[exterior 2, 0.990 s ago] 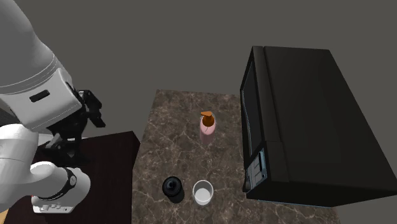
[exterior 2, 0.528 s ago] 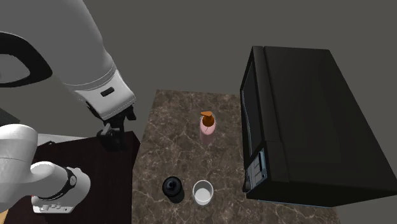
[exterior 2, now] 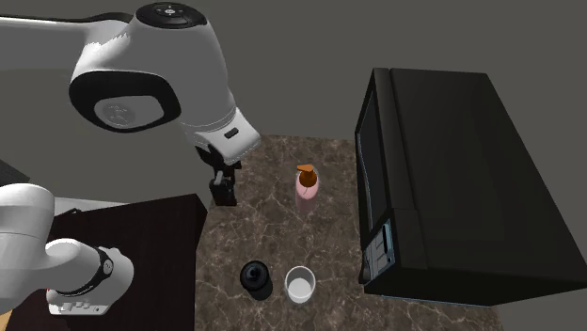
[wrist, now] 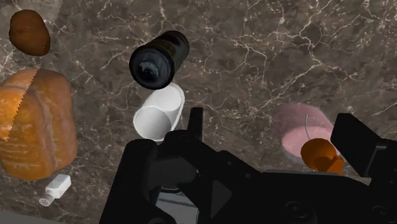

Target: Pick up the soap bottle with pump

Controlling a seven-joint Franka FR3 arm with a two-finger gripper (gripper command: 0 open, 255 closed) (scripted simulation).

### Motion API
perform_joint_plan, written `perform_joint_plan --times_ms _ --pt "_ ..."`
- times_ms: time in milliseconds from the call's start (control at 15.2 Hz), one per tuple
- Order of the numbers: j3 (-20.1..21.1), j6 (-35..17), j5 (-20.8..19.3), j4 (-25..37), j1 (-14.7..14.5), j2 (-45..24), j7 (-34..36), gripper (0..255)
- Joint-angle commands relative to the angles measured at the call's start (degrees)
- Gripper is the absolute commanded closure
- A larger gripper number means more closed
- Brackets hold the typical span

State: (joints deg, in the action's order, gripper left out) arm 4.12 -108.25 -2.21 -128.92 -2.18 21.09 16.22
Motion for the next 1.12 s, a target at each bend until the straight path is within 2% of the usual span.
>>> perform_joint_plan --times_ms 0,528,1056 --pt "0.84 -2.73 0.17 1.23 -0.4 -3.89 1.16 0" --pt "3.64 -10.24 -0.67 9.58 -1.97 -19.7 5.61 0" --pt "5.12 -13.87 -3.13 22.68 -4.38 -36.46 9.85 0"
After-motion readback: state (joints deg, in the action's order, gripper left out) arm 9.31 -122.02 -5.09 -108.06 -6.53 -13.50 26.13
